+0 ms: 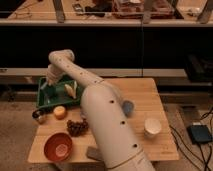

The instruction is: Wipe tray with sponge

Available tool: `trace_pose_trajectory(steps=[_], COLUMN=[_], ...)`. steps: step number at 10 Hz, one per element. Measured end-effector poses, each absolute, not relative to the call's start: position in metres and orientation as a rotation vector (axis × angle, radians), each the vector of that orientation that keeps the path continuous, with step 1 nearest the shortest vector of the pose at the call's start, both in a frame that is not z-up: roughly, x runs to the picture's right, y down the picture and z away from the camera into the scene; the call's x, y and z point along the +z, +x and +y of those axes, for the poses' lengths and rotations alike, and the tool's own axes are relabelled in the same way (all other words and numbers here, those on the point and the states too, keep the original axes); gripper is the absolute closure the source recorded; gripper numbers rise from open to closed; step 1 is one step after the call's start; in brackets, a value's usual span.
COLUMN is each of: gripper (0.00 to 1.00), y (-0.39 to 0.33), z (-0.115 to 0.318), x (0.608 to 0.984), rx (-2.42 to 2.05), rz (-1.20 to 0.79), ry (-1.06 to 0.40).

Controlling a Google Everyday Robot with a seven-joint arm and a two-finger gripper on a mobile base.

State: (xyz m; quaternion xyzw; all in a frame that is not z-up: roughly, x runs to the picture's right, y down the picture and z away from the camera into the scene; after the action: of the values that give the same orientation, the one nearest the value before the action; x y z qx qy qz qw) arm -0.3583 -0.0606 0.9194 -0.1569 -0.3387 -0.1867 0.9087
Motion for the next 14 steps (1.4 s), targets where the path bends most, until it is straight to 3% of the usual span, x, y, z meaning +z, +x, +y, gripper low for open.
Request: trace_pose_trajectory(steps=[8,14], gripper=[1.00,1.00], y=[-0.330,-0.283], z=[-0.031,-0.029], x=[0.860,0.868], rx=[-0.481,-0.459], rz=[-0.770,-0.701], ry=[-0.422,-0.453])
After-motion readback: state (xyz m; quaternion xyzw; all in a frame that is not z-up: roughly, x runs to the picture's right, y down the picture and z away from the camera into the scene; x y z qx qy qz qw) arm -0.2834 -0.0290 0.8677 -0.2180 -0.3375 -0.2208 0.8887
